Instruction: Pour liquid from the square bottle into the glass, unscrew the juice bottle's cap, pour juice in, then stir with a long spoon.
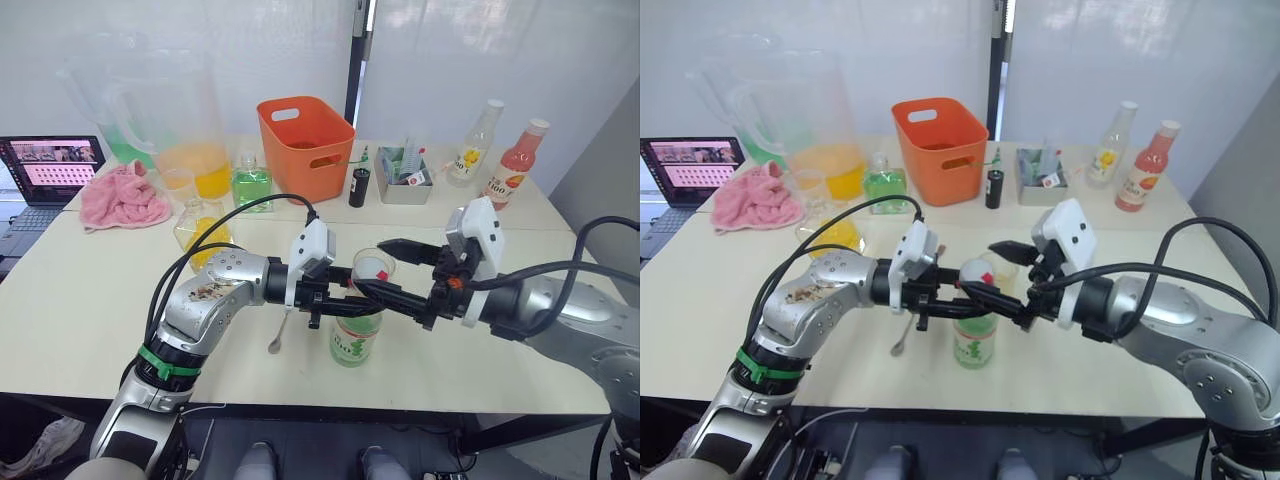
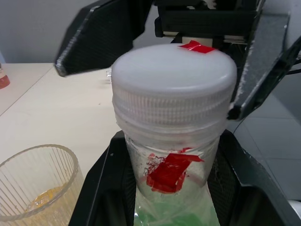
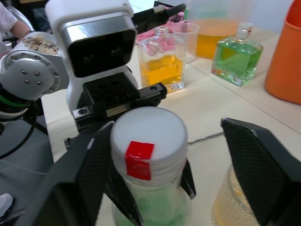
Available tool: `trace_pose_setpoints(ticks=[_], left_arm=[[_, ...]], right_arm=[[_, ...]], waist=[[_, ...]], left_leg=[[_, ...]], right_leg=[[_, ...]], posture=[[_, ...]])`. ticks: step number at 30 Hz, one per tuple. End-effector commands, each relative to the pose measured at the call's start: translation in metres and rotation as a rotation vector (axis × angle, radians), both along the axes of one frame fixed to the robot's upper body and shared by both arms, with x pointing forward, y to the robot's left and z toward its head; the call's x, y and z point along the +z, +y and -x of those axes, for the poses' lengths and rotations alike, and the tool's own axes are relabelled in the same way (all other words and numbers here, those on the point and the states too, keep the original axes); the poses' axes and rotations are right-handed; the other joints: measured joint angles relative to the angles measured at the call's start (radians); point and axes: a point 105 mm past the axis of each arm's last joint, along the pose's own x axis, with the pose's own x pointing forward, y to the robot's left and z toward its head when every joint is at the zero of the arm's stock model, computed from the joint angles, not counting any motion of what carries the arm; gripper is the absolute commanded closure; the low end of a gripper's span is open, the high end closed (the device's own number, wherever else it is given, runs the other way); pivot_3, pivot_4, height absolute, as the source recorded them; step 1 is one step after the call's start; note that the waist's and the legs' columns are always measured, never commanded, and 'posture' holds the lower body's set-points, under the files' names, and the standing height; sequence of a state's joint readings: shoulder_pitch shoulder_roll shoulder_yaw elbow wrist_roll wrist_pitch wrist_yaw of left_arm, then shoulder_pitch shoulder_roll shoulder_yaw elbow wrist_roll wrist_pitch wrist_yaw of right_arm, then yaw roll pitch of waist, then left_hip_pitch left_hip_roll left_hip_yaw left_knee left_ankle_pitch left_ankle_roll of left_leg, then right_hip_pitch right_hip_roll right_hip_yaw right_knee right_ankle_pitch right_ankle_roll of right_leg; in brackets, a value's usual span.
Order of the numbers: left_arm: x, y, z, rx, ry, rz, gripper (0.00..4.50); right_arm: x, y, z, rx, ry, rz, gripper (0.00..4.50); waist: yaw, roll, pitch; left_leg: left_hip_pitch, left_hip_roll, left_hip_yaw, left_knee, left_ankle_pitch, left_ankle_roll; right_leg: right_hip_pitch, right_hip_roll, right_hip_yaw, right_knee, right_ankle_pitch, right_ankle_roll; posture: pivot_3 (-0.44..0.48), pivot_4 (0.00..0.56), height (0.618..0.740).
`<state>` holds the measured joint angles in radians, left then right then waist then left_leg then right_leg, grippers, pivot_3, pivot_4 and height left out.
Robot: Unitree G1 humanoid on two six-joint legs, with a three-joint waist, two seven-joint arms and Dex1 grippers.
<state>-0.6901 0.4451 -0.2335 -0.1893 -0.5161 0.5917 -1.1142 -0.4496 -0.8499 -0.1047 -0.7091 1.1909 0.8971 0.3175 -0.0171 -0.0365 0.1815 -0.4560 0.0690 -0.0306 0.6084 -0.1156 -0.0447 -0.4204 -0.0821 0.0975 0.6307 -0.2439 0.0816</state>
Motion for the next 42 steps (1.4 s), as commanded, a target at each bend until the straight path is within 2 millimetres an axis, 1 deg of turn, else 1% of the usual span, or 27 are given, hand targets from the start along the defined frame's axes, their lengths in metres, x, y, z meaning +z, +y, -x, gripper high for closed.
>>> trace_pose_setpoints(ticks=[1, 3, 4, 9, 11, 14, 17, 22, 25, 30, 34, 38, 39, 41, 42], left_arm=[[0.002, 0.001, 0.006, -0.021, -0.008, 0.001, 3.01], [0.002, 0.002, 0.006, -0.021, -0.009, 0.0, 3.01], [0.002, 0.003, 0.006, -0.021, -0.012, -0.003, 3.01], [0.003, 0.011, 0.004, -0.028, -0.026, -0.015, 3.01], [0.004, 0.018, 0.001, -0.03, -0.031, -0.02, 3.01], [0.005, 0.027, -0.002, -0.039, -0.035, -0.034, 3.01], [0.004, 0.032, -0.005, -0.035, -0.03, -0.039, 3.01], [0.007, 0.035, -0.014, 0.028, -0.015, -0.012, 3.01], [0.008, 0.034, -0.017, 0.037, -0.017, -0.009, 3.01], [0.01, 0.026, -0.015, 0.034, -0.018, 0.003, 3.01], [0.01, 0.023, -0.015, 0.041, -0.017, 0.009, 3.01], [0.01, 0.021, -0.016, 0.054, -0.015, 0.013, 3.01], [0.01, 0.021, -0.017, 0.06, -0.015, 0.014, 3.01], [0.009, 0.021, -0.018, 0.069, -0.012, 0.018, 3.01], [0.009, 0.021, -0.018, 0.07, -0.01, 0.021, 3.01]], right_arm=[[0.004, -0.001, 0.0, 0.001, -0.019, -0.003, 2.17], [0.004, 0.0, 0.0, 0.013, -0.021, -0.009, 2.77], [0.004, 0.001, 0.001, 0.028, -0.018, -0.011, 2.8], [0.001, 0.003, 0.005, 0.097, -0.008, 0.014, 2.8], [-0.001, 0.004, 0.006, 0.15, -0.003, 0.037, 2.8], [-0.004, 0.003, 0.007, 0.276, 0.004, 0.081, 2.8], [-0.009, 0.001, 0.002, 0.385, -0.007, 0.129, 2.8], [-0.008, 0.002, -0.008, 0.523, -0.036, 0.173, 2.8], [-0.007, 0.004, -0.008, 0.588, -0.045, 0.184, 2.8], [-0.004, 0.01, -0.012, 0.699, -0.079, 0.205, 2.8], [0.0, 0.014, -0.024, 0.726, -0.1, 0.211, 2.8], [0.012, 0.014, -0.028, 0.736, -0.045, 0.139, 2.8], [0.013, 0.013, -0.028, 0.738, -0.043, 0.134, 1.78], [0.015, 0.009, -0.027, 0.719, -0.052, 0.122, 1.09], [0.017, 0.006, -0.028, 0.696, -0.069, 0.115, 0.83]], waist=[[0.0, 0.0, 0.0], [0.0, 0.0, 0.0], [0.0, 0.0, 0.0], [-0.005, 0.0, 0.0], [-0.009, 0.0, 0.0], [-0.015, 0.0, 0.0], [-0.021, 0.0, 0.0], [-0.026, 0.0, 0.0], [-0.025, 0.0, 0.0], [-0.026, 0.0, 0.0], [-0.026, 0.0, 0.0], [-0.026, 0.0, 0.0], [-0.025, 0.0, 0.0], [-0.024, 0.0, 0.0], [-0.023, 0.0, 0.0]], left_leg=[[0.0, 0.0, 0.0, 0.0, 0.0, 0.0], [0.0, 0.0, 0.0, 0.0, 0.0, 0.0], [0.0, 0.0, 0.0, 0.0, 0.0, 0.0], [0.0, 0.0, 0.0, 0.0, 0.0, 0.0], [0.0, 0.001, 0.0, 0.0, 0.0, 0.0], [0.001, 0.001, 0.0, 0.0, 0.0, 0.0], [0.001, 0.001, 0.0, 0.0, 0.0, 0.0], [0.001, 0.002, -0.001, -0.001, 0.0, 0.0], [0.001, 0.002, -0.001, 0.0, 0.0, 0.0], [0.001, 0.002, -0.001, 0.0, 0.0, 0.0], [0.001, 0.002, -0.001, 0.0, 0.0, 0.0], [0.001, 0.002, -0.001, 0.0, 0.0, 0.0], [0.001, 0.002, -0.002, 0.001, 0.0, 0.0], [0.001, 0.002, -0.002, 0.001, 0.0, 0.0], [0.001, 0.002, -0.002, 0.001, 0.0, 0.0]], right_leg=[[0.0, 0.0, 0.0, 0.0, 0.0, 0.0], [0.0, 0.0, 0.0, 0.0, 0.0, 0.0], [0.0, 0.0, 0.0, 0.0, 0.0, 0.0], [0.0, 0.0, 0.0, 0.0, 0.0, 0.0], [0.0, 0.001, 0.0, 0.0, 0.0, 0.0], [0.0, 0.002, 0.0, 0.001, 0.0, -0.001], [0.0, 0.002, 0.0, 0.001, 0.0, 0.0], [0.0, 0.003, 0.0, 0.001, 0.001, 0.002], [0.0, 0.003, 0.0, 0.002, 0.003, 0.004], [0.0, 0.004, 0.0, 0.002, 0.004, 0.005], [-0.001, 0.004, 0.0, 0.002, 0.004, 0.006], [-0.001, 0.004, 0.0, 0.003, 0.004, 0.006], [-0.001, 0.004, 0.0, 0.004, 0.004, 0.006], [-0.001, 0.004, 0.0, 0.005, 0.004, 0.006], [-0.001, 0.004, 0.0, 0.005, 0.004, 0.006]], posture=[[0.0, 0.15, 0.725], [0.0, 0.15, 0.725], [0.0, 0.15, 0.725], [0.0, 0.15, 0.725], [0.0, 0.15, 0.725], [0.0, 0.15, 0.725], [0.0, 0.15, 0.725], [0.0, 0.15, 0.725], [0.0, 0.15, 0.725], [0.0, 0.15, 0.725], [0.0, 0.15, 0.725], [0.0, 0.15, 0.725], [0.0, 0.15, 0.725], [0.0, 0.15, 0.725], [0.0, 0.15, 0.725]])
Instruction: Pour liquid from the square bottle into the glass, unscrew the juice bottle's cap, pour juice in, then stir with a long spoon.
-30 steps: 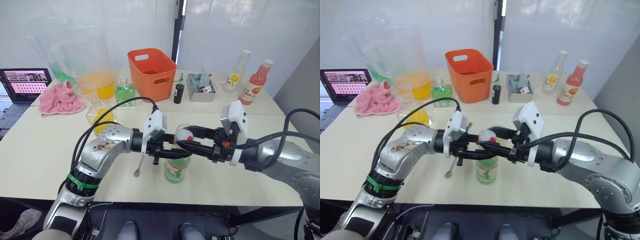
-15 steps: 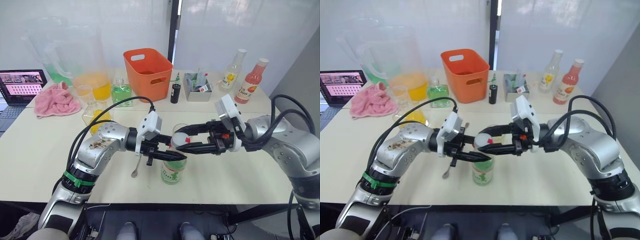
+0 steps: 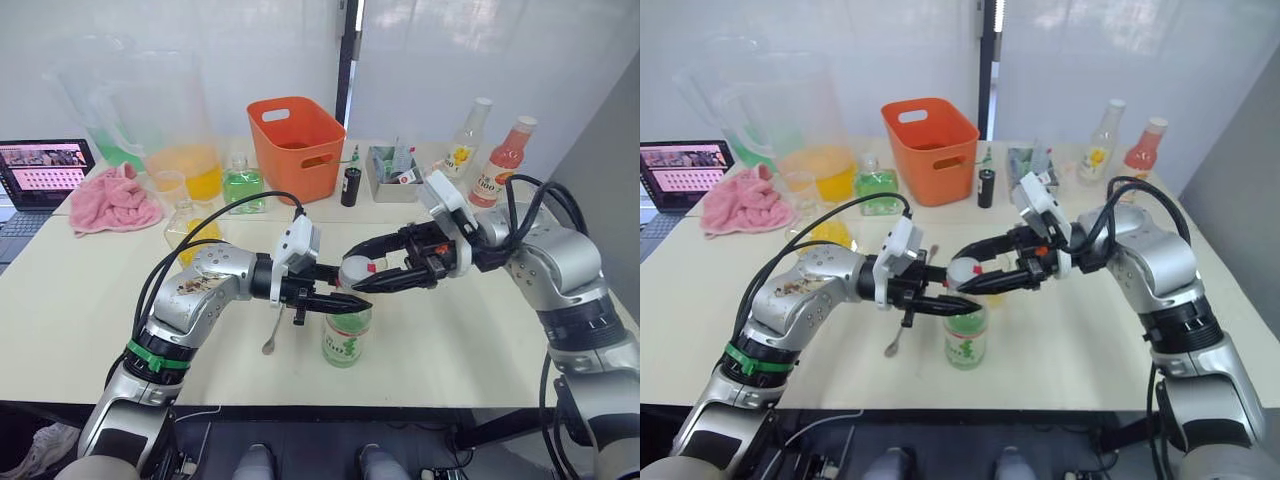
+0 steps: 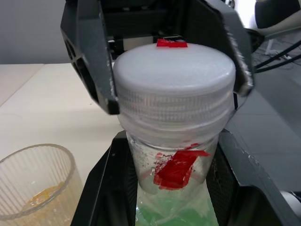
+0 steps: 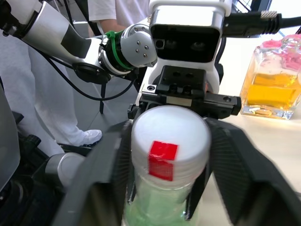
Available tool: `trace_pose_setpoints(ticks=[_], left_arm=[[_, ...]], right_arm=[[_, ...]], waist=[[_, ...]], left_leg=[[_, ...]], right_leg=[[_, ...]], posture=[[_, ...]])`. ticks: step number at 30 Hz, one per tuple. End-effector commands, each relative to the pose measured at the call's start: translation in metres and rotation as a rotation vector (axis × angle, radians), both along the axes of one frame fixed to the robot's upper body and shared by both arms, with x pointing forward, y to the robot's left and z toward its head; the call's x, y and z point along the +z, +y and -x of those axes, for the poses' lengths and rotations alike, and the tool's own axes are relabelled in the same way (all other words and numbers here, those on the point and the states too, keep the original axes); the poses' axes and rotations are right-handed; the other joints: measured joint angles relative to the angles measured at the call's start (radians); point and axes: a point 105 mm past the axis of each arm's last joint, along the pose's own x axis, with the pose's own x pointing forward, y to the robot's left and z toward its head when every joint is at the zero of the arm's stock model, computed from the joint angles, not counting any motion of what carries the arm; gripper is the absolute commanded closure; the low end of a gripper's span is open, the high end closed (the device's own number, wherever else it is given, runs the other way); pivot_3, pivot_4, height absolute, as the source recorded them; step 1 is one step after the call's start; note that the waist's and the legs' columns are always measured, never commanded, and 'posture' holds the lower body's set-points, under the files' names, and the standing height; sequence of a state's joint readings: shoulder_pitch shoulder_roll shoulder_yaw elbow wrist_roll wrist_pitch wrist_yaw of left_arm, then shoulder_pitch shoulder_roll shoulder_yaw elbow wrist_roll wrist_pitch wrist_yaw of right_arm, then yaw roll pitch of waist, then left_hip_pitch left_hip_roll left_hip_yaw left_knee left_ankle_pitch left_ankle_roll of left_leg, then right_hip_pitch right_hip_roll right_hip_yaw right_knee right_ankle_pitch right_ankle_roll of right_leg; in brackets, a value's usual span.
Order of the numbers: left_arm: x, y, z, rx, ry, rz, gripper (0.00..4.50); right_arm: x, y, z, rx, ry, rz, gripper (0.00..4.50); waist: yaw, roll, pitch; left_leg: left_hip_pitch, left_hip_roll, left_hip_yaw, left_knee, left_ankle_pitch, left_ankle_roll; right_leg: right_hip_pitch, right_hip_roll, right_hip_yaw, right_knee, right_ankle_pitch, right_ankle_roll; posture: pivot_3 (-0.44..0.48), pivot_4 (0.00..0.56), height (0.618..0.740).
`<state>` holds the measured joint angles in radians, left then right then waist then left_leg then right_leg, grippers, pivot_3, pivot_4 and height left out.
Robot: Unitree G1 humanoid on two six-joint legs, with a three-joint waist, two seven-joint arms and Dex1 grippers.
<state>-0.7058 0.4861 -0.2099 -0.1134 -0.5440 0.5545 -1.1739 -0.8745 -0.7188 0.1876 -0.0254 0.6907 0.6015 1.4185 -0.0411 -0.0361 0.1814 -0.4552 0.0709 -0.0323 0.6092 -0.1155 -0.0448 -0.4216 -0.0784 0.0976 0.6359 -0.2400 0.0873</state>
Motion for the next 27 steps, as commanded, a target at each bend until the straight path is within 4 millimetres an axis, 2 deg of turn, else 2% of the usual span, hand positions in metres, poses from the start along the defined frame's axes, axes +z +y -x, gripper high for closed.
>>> trace_pose_setpoints(ticks=[1, 3, 7, 11, 14, 18, 22, 27], left_arm=[[0.007, 0.006, -0.009, 0.075, -0.025, 0.018, 3.01], [0.006, 0.005, -0.008, 0.075, -0.022, 0.021, 3.01], [0.006, 0.004, -0.007, 0.076, -0.02, 0.029, 3.01], [0.006, 0.004, -0.008, 0.077, -0.02, 0.033, 3.01], [0.002, 0.002, -0.008, 0.081, -0.012, 0.023, 3.01], [-0.001, -0.001, -0.007, 0.071, -0.006, 0.014, 3.01], [-0.001, -0.005, -0.008, 0.066, -0.004, 0.016, 3.01], [0.004, -0.011, -0.008, 0.053, -0.089, 0.023, 3.01]], right_arm=[[0.012, -0.007, 0.006, -0.013, -0.056, -0.048, 0.4], [0.017, -0.016, 0.005, -0.071, -0.06, -0.084, 0.06], [0.021, -0.031, 0.011, -0.185, -0.054, -0.147, 0.06], [0.023, -0.035, 0.015, -0.313, -0.075, -0.21, 0.06], [0.019, -0.029, 0.016, -0.465, -0.062, -0.238, 0.06], [0.019, -0.014, 0.033, -0.508, -0.038, -0.272, 0.06], [0.011, -0.007, 0.036, -0.593, -0.018, -0.259, 0.06], [0.002, -0.006, 0.034, -0.658, -0.002, -0.26, 0.06]], waist=[[0.001, 0.0, 0.0], [0.004, 0.0, 0.0], [0.006, 0.0, 0.0], [0.004, 0.0, 0.0], [0.003, 0.0, 0.0], [0.005, 0.0, 0.0], [0.01, 0.0, 0.0], [0.017, 0.0, 0.0]], left_leg=[[0.0, 0.0, 0.0, 0.0, 0.0, 0.0], [0.0, 0.0, 0.0, 0.0, 0.0, 0.0], [0.0, 0.0, 0.0, 0.001, 0.0, 0.0], [0.001, 0.0, 0.0, 0.001, 0.0, 0.0], [0.001, 0.0, 0.0, 0.001, 0.0, 0.0], [0.001, 0.0, 0.0, 0.001, 0.0, 0.0], [0.001, 0.0, 0.0, 0.001, 0.0, 0.0], [0.001, 0.0, 0.0, 0.001, 0.0, 0.0]], right_leg=[[0.0, 0.0, 0.0, 0.0, 0.0, 0.0], [0.0, 0.0, 0.0, 0.001, 0.0, 0.0], [0.0, 0.0, 0.0, 0.002, 0.0, 0.0], [-0.001, 0.0, 0.0, 0.004, -0.001, -0.001], [-0.001, 0.0, 0.0, 0.005, -0.001, -0.001], [0.0, 0.0, 0.0, 0.005, -0.002, -0.002], [0.0, 0.0, 0.0, 0.004, -0.003, -0.003], [0.0, 0.0, 0.001, 0.003, -0.004, -0.007]], posture=[[0.0, 0.15, 0.725], [0.0, 0.15, 0.725], [0.0, 0.15, 0.725], [0.0, 0.15, 0.725], [0.0, 0.15, 0.725], [0.0, 0.15, 0.725], [0.0, 0.15, 0.725], [0.0, 0.15, 0.725]])
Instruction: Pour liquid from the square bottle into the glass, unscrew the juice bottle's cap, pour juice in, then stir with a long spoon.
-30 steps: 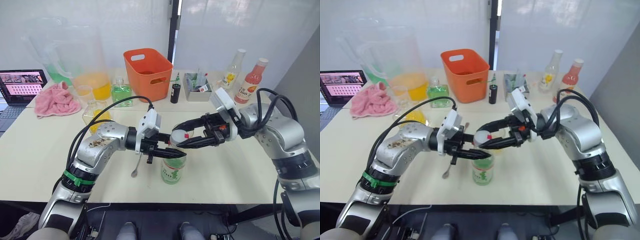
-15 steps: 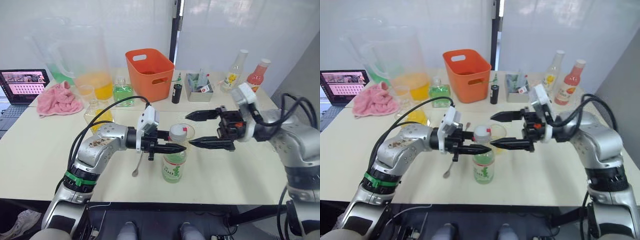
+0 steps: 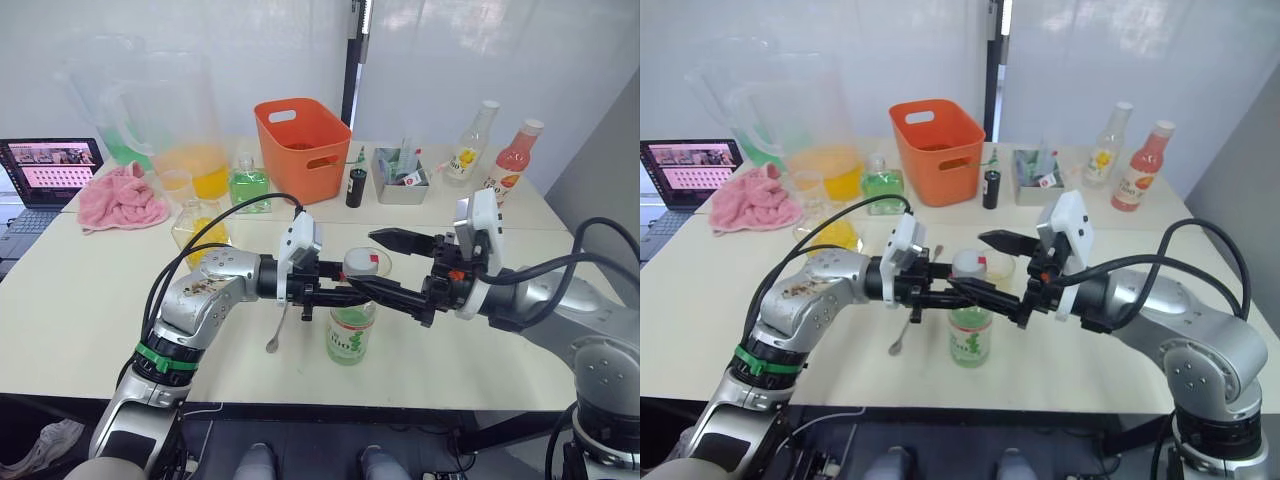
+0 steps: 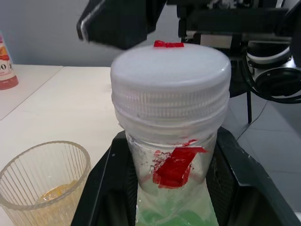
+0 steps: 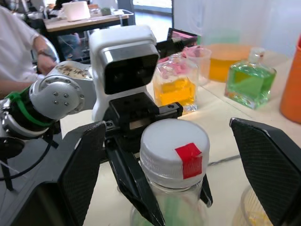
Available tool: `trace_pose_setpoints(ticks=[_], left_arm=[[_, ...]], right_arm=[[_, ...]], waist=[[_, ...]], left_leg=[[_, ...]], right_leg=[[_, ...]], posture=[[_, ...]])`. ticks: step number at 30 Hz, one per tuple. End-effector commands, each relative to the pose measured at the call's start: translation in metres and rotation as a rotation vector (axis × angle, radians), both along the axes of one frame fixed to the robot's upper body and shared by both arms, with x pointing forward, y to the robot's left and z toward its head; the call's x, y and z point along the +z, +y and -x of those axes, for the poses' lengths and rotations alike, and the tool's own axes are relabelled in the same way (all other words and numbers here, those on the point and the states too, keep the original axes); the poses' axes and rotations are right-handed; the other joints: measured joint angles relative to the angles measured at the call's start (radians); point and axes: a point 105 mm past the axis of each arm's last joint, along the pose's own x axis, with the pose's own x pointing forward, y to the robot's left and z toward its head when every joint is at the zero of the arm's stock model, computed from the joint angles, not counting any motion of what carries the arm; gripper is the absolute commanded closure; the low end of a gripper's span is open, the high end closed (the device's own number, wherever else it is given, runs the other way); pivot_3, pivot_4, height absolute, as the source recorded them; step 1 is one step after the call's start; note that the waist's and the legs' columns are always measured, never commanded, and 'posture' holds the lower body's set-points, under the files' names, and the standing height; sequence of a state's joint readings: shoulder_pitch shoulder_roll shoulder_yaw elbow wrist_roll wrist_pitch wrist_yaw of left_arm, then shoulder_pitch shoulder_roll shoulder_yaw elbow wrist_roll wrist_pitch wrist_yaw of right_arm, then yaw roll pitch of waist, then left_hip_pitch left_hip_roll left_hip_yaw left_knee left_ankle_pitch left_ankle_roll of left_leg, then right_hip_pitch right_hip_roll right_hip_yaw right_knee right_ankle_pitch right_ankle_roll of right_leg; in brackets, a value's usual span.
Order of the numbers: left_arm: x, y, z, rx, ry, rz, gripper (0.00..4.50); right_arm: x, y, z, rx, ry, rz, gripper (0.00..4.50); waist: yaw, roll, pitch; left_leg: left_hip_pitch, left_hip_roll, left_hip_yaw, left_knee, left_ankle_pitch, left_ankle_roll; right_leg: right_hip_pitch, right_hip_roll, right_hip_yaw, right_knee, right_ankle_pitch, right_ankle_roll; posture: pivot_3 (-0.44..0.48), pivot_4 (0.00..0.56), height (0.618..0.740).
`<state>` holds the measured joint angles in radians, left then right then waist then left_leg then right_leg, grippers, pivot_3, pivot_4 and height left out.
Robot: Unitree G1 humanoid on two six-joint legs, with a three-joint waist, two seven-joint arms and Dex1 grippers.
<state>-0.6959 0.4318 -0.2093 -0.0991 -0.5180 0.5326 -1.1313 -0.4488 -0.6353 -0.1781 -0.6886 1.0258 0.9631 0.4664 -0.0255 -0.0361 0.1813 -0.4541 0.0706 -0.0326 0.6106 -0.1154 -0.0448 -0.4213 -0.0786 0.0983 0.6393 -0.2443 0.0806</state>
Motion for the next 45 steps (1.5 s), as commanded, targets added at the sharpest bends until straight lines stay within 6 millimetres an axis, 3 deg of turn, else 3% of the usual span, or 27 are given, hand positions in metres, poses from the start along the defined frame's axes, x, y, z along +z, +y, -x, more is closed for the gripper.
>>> trace_pose_setpoints(ticks=[1, 6, 7, 14, 24, 34, 40, 42, 43, 45], left_arm=[[0.006, -0.002, -0.004, 0.022, -0.097, -0.022, 3.01], [0.003, -0.003, -0.003, 0.017, -0.091, -0.026, 3.01], [0.003, -0.002, -0.003, 0.016, -0.091, -0.029, 3.01], [0.002, -0.001, -0.003, 0.025, -0.085, -0.028, 3.01], [0.001, 0.002, -0.002, 0.027, -0.092, -0.046, 3.01], [0.0, 0.012, 0.001, -0.001, -0.11, -0.093, 3.01], [0.001, 0.011, 0.003, -0.008, -0.115, -0.095, 3.01], [0.001, 0.011, 0.006, -0.022, -0.116, -0.087, 3.01], [0.001, 0.011, 0.006, -0.022, -0.113, -0.085, 3.01], [-0.001, 0.011, 0.006, -0.015, -0.108, -0.085, 3.01]], right_arm=[[0.006, 0.001, 0.004, -0.019, -0.042, -0.004, 0.06], [0.001, 0.001, 0.001, -0.039, -0.03, 0.009, 0.06], [-0.001, 0.001, 0.0, -0.038, -0.025, 0.009, 0.56], [-0.002, 0.001, 0.003, 0.001, -0.021, 0.025, 2.75], [-0.008, 0.005, 0.006, 0.248, -0.052, 0.148, 2.75], [0.008, 0.005, -0.025, 0.59, -0.129, 0.212, 2.76], [0.01, 0.004, -0.037, 0.7, -0.136, 0.288, 2.76], [0.015, 0.0, -0.037, 0.711, -0.128, 0.295, 1.69], [0.019, -0.003, -0.036, 0.71, -0.126, 0.293, 1.63], [0.025, -0.008, -0.035, 0.694, -0.13, 0.285, 0.86]], waist=[[0.003, 0.0, 0.0], [0.007, 0.0, 0.0], [0.007, 0.0, 0.0], [0.007, 0.0, 0.0], [0.006, 0.0, 0.0], [-0.017, 0.0, 0.0], [-0.018, 0.0, 0.0], [-0.018, 0.0, 0.0], [-0.018, 0.0, 0.0], [-0.017, 0.0, 0.0]], left_leg=[[0.0, 0.0, 0.0, 0.0, 0.0, 0.0], [0.0, 0.0, 0.0, 0.0, 0.0, 0.0], [0.0, 0.0, 0.0, 0.0, 0.0, 0.0], [0.0, 0.0, 0.0, 0.0, 0.0, 0.0], [0.0, 0.0, 0.0, 0.0, 0.0, 0.0], [0.001, 0.0, 0.0, -0.001, 0.0, 0.0], [0.002, 0.0, -0.001, -0.001, 0.0, 0.0], [0.001, 0.0, -0.001, -0.001, 0.0, 0.0], [0.001, 0.0, -0.001, -0.001, 0.0, 0.0], [0.001, 0.0, -0.001, -0.001, 0.0, 0.0]], right_leg=[[0.0, 0.0, 0.0, 0.0, 0.0, 0.0], [0.0, 0.0, 0.0, 0.0, 0.0, -0.001], [0.0, 0.0, 0.0, 0.0, 0.0, -0.001], [0.0, 0.0, 0.0, 0.0, -0.001, -0.001], [0.0, 0.0, 0.0, -0.001, -0.001, -0.001], [0.0, 0.001, 0.0, 0.001, 0.0, 0.0], [-0.001, 0.001, 0.0, 0.002, 0.001, 0.004], [-0.001, 0.001, 0.0, 0.002, 0.002, 0.004], [-0.001, 0.001, 0.0, 0.002, 0.002, 0.004], [-0.001, 0.001, 0.0, 0.002, 0.002, 0.004]], posture=[[0.0, 0.15, 0.725], [0.0, 0.15, 0.725], [0.0, 0.15, 0.725], [0.0, 0.15, 0.725], [0.0, 0.15, 0.725], [0.0, 0.15, 0.725], [0.0, 0.15, 0.725], [0.0, 0.15, 0.725], [0.0, 0.15, 0.725], [0.0, 0.15, 0.725]])
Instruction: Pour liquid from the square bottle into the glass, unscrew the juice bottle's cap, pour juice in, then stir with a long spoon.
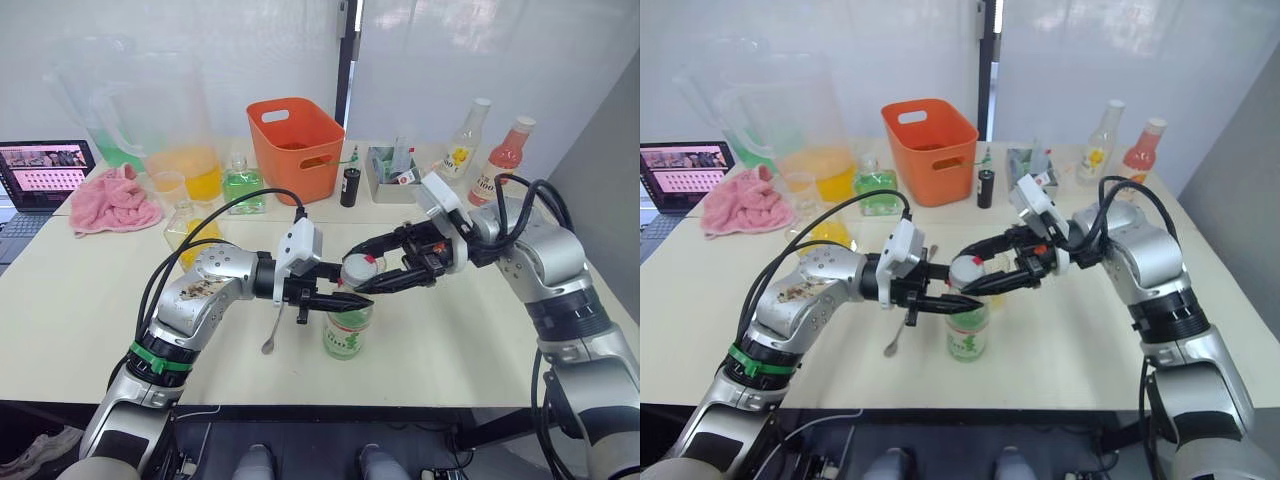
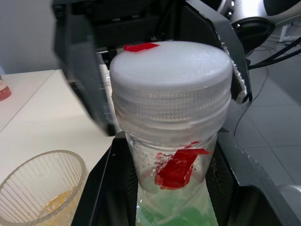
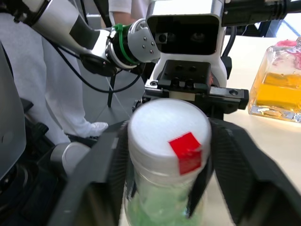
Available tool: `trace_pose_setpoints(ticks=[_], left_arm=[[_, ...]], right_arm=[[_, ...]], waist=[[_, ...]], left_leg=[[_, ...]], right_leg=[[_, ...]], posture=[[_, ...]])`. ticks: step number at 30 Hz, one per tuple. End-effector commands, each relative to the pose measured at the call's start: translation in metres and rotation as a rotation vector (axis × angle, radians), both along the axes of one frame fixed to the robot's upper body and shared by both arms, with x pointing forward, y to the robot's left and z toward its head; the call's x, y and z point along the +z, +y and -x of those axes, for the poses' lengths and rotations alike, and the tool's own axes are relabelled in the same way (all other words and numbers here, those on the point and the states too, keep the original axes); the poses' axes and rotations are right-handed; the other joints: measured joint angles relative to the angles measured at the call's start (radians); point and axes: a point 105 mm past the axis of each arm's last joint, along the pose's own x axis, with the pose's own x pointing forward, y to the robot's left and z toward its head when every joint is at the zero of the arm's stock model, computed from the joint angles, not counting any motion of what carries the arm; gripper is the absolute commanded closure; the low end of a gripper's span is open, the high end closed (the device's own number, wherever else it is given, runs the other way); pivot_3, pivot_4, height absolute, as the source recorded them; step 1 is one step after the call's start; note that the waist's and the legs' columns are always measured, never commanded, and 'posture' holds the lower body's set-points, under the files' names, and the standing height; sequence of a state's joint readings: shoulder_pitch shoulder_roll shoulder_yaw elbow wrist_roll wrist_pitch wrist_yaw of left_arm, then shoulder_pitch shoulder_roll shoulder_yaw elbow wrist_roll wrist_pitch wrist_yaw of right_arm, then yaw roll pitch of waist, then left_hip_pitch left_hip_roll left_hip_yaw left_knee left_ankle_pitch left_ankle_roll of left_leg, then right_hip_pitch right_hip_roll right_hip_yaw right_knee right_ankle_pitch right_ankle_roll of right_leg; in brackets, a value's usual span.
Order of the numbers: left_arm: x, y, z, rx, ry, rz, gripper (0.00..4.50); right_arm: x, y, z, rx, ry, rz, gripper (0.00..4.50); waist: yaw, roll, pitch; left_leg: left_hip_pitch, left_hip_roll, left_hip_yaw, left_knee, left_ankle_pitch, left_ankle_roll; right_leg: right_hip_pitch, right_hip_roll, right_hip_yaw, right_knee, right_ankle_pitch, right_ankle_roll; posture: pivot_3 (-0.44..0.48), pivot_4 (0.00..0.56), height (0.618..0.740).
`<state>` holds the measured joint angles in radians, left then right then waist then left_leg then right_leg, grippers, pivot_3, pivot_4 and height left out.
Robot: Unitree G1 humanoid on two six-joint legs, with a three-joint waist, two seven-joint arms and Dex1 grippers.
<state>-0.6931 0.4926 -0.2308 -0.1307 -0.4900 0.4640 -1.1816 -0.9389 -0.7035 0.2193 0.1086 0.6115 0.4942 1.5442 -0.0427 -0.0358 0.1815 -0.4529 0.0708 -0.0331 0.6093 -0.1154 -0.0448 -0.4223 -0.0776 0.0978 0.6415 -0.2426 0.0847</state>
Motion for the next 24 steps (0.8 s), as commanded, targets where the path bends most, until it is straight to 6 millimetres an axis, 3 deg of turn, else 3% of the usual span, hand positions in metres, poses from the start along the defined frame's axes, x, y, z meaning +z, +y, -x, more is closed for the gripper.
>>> trace_pose_setpoints(ticks=[1, 3, 9, 17, 24], left_arm=[[-0.002, 0.004, -0.001, 0.025, -0.013, -0.022, 3.01], [-0.002, 0.004, -0.002, 0.034, -0.009, -0.019, 3.01], [-0.004, 0.002, -0.005, 0.051, -0.004, -0.01, 3.01], [-0.007, -0.002, -0.004, 0.013, 0.012, -0.013, 3.01], [-0.008, -0.008, -0.006, -0.012, 0.014, -0.011, 3.01]], right_arm=[[0.025, -0.013, 0.005, -0.013, -0.046, -0.04, 0.48], [0.032, -0.02, 0.007, -0.059, -0.054, -0.073, 0.03], [0.033, -0.031, 0.021, -0.236, -0.085, -0.158, 0.03], [0.018, -0.012, 0.046, -0.505, -0.083, -0.264, 0.03], [0.011, -0.007, 0.048, -0.63, -0.053, -0.28, 0.03]], waist=[[0.0, 0.0, 0.0], [0.001, 0.0, 0.0], [0.003, 0.0, 0.0], [0.006, 0.0, 0.0], [0.008, 0.0, 0.0]], left_leg=[[0.0, 0.0, 0.0, 0.0, 0.0, 0.0], [0.0, 0.0, 0.0, -0.001, 0.0, 0.0], [0.0, 0.0, 0.0, -0.001, 0.0, 0.0], [0.0, 0.0, 0.0, -0.001, 0.0, 0.0], [0.0, 0.0, 0.0, -0.001, 0.0, 0.0]], right_leg=[[0.0, 0.0, 0.0, 0.0, 0.0, 0.0], [0.0, 0.0, 0.0, 0.0, 0.0, 0.0], [0.0, 0.0, 0.0, 0.0, -0.001, 0.0], [0.0, 0.0, 0.0, 0.0, -0.001, 0.0], [0.001, -0.001, 0.0, -0.001, -0.004, -0.006]], posture=[[0.0, 0.15, 0.725], [0.0, 0.15, 0.725], [0.0, 0.15, 0.725], [0.0, 0.15, 0.725], [0.0, 0.15, 0.725]])
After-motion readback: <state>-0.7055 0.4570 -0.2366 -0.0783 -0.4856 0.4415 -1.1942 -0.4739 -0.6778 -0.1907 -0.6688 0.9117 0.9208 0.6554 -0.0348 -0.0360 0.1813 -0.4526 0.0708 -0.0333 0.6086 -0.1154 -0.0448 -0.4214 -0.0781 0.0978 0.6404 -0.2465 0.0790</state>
